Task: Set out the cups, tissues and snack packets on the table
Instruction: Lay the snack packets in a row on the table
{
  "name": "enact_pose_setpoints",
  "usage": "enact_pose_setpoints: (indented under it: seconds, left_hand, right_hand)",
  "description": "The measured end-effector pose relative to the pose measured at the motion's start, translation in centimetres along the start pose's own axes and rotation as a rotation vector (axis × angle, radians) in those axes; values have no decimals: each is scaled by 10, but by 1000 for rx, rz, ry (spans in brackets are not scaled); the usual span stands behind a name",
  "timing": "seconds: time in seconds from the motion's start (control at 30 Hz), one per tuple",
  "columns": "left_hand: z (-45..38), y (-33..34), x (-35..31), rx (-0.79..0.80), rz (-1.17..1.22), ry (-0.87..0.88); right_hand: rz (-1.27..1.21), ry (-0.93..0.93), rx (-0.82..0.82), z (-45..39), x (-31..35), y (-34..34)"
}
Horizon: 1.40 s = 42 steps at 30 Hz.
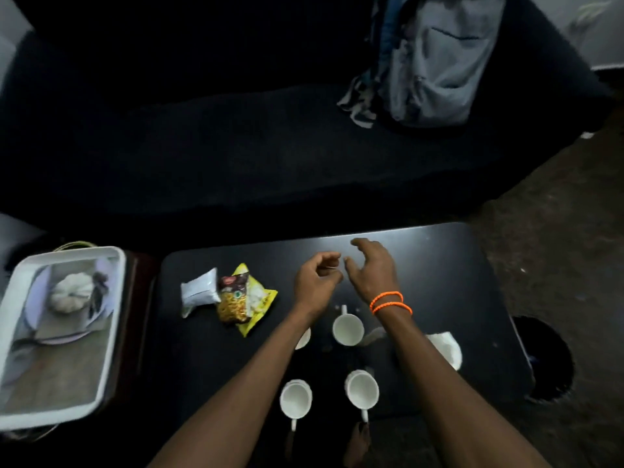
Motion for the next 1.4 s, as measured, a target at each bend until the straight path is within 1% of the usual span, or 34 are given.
enact_pose_setpoints:
  seconds: [0.07, 0.13, 0.23, 0.3, 0.33, 0.37, 0.43, 0.5, 0.53, 0.6, 0.67, 0.73, 0.8, 0.83, 0.9, 0.93, 1.0, 1.1, 1.2, 1.27, 1.3, 1.4]
  left_hand:
    - [-10, -50, 8, -115, 28, -22]
    - [-18, -105, 20, -289, 36, -62]
    - [-15, -182, 54, -582, -2, -215]
    - [-8, -218, 84, -689, -88, -329]
    - [-7, -230, 100, -689, -135, -382]
    - [-6, -237, 118, -655, -147, -434]
    - [-9, -240, 150, -528, -87, -522]
    - [-11, -236, 167, -415, -21, -552]
    - [-11, -234, 172, -400, 13, -557]
    - [-9, -232, 176, -434, 66, -564]
    - [-6, -228, 174, -463, 92, -569]
    - [-8, -224, 166, -474, 119, -537]
    - [-14, -219, 152, -484, 138, -475]
    - [-17, -217, 144, -493, 128, -431]
    - [-27, -211, 127, -498, 37, -332]
    - [-33, -205, 120, -473, -24, -285]
    - [-47, -185, 108, -360, -129, -210]
    - [-67, -151, 98, -169, -305, -100]
    - [-80, -120, 97, -21, -435, 12]
    - [-85, -103, 102, 65, -488, 34]
    - [-88, -97, 106, 99, -528, 38]
    - [-94, -86, 116, 147, -605, 40]
  right_hand:
    - [1, -24, 106, 4, 32, 40]
    - [9, -6, 237, 12, 59, 84]
    - [-7, 95, 431, 33, 86, 149]
    - [-33, 168, 479, 49, 97, 184]
    - [-42, 198, 482, 55, 101, 198]
    - [-54, 228, 472, 61, 105, 210]
    - [-82, 273, 425, 68, 112, 229]
    - [-77, 295, 391, 72, 115, 244]
    - [-68, 309, 388, 72, 112, 249]
    - [-69, 354, 420, 72, 104, 255]
    - [-130, 417, 471, 71, 96, 254]
    - [-238, 487, 497, 70, 92, 247]
    - [-343, 570, 488, 64, 88, 234]
    - [-398, 612, 468, 59, 84, 226]
    - [-468, 669, 411, 45, 72, 209]
    - [-471, 686, 380, 37, 64, 201]
    - [-444, 713, 331, 19, 43, 188]
    - [-343, 712, 318, -2, 15, 182]
    - [-286, 689, 350, -13, 0, 183]
    - [-181, 614, 360, -19, -5, 182]
    - [-118, 560, 339, -23, -6, 179]
    - [-47, 394, 214, -25, 1, 167]
Point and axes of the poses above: each hand's wrist, its own z-axis away from the middle knuckle, its own y-axis out of the palm, x = y × z, the point moved 8 cm from there along -z, towards the middle knuckle, and after that the axes turned 9 degrees about -x, right-handed, at the moved point
